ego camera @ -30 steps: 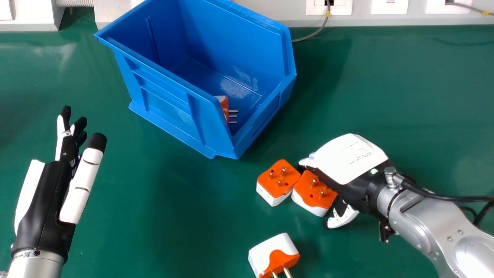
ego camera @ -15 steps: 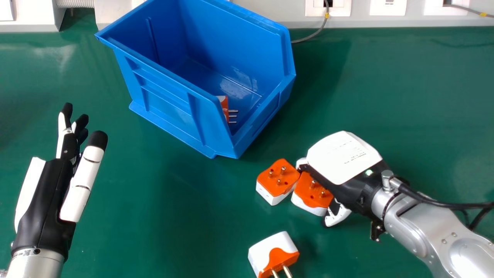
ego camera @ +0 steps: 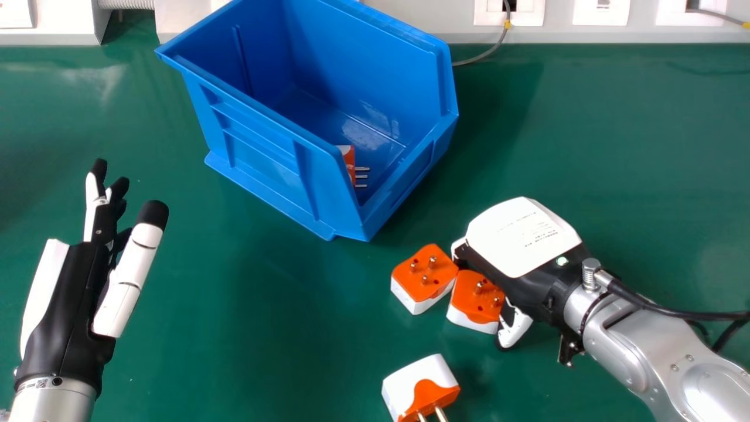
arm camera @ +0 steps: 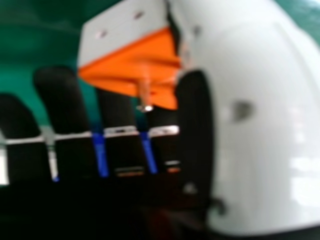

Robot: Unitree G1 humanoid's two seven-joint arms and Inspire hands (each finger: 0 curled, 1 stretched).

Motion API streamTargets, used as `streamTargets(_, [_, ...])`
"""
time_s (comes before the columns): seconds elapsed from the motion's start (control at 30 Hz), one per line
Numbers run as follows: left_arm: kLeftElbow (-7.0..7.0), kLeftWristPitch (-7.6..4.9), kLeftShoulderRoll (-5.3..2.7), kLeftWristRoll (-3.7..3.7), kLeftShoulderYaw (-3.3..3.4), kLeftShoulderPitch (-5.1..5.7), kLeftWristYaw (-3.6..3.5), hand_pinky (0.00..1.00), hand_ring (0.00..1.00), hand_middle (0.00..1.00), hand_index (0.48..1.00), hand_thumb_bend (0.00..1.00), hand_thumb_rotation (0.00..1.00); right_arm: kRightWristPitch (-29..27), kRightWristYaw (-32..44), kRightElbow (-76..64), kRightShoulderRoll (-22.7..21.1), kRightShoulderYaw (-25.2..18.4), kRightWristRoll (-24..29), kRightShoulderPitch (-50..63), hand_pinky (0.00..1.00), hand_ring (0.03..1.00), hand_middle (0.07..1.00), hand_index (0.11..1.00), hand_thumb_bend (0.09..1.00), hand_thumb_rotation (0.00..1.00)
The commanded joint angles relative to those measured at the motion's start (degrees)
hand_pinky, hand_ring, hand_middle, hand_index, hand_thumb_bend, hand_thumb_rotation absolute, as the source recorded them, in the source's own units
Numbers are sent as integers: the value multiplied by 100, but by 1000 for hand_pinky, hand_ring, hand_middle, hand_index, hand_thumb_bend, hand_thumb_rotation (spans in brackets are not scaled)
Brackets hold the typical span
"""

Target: Pick all objects and put in blue box

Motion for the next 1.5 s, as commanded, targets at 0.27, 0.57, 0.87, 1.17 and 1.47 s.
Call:
streamTargets(0.27, [-116,-40,68,19,-17,-56,15,939,999,1000,996,657,1000,60,134,9,-91,-13,22,96,112,165,390,496,515,2])
streamTargets(0.57, [-96,-46,85,-18,-14,-77,-15,940,1000,1000,996,660,1000,226,366,-251,-100,-208,164,212,106,160,428,486,520,1])
streamTargets(0.87, [-75,-57,92,-64,-4,-94,-44,940,1000,1000,996,662,1000,391,604,-595,-191,-399,252,361,105,164,420,489,516,0])
streamTargets(1.17, [-43,-68,116,-93,28,-104,-80,941,1000,1000,996,662,1000,518,826,-1012,-319,-747,393,570,85,142,459,481,520,0])
streamTargets(1.47, [8,-95,134,-114,58,-122,-124,941,1000,1000,996,662,1000,638,913,-1282,-301,-972,569,698,62,116,467,483,522,0])
